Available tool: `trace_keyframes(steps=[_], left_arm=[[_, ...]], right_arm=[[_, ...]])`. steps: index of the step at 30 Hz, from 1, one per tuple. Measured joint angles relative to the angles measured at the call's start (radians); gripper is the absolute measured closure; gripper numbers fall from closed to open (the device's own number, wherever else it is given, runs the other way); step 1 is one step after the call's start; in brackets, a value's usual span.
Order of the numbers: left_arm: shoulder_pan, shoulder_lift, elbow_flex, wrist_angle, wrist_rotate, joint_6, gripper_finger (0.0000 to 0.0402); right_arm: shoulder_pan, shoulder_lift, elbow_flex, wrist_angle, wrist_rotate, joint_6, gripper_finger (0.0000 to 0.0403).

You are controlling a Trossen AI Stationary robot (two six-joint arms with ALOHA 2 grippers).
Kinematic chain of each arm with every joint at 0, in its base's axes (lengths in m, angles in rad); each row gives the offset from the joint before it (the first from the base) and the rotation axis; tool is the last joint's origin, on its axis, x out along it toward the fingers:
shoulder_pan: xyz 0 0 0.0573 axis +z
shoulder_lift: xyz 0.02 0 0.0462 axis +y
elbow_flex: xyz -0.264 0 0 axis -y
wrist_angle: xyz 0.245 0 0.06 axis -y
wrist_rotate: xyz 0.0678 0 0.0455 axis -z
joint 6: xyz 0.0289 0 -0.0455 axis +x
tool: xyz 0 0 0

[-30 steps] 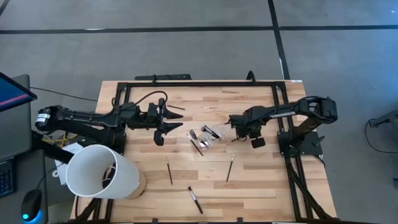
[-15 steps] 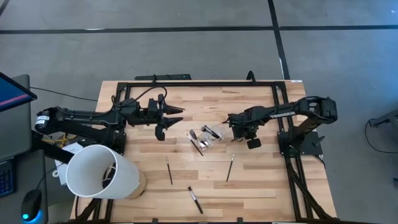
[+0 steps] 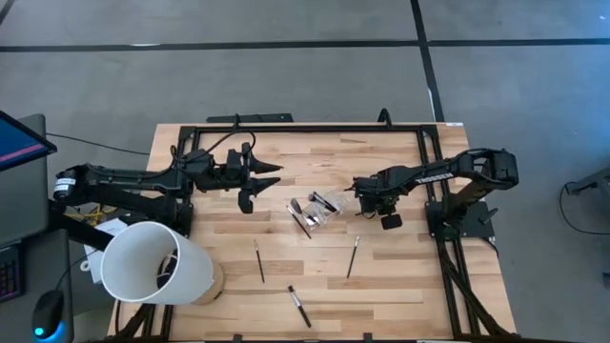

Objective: Put items in baskets/containers
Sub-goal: Put the black foundation brush into the transparent organizer

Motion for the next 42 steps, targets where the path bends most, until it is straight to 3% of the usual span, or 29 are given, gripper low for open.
trace_keyframes(steps=[8,17,28,33,42], left_arm=[[0.000,0.000,0.000,0.000,0.000,0.000,0.0257],[0.000,0.000,0.000,0.000,0.000,0.000,0.0257],[0.000,0.000,0.000,0.000,-0.001,0.000,0.0257],[0.000,0.000,0.000,-0.003,-0.001,-0.001,0.0257],[0.000,0.000,0.000,-0.019,0.025,-0.063,0.0257]], right_arm=[[0.006,-0.005,-0.037,0.027,0.002,0.030,0.0339],[0.037,-0.004,-0.038,0.023,0.020,0.093,0.0395],[0.190,0.006,0.096,-0.281,0.160,0.175,0.0396],[0.280,0.005,0.137,-0.306,0.188,0.204,0.0400],[0.451,0.004,0.290,-0.530,0.420,0.267,0.0400]])
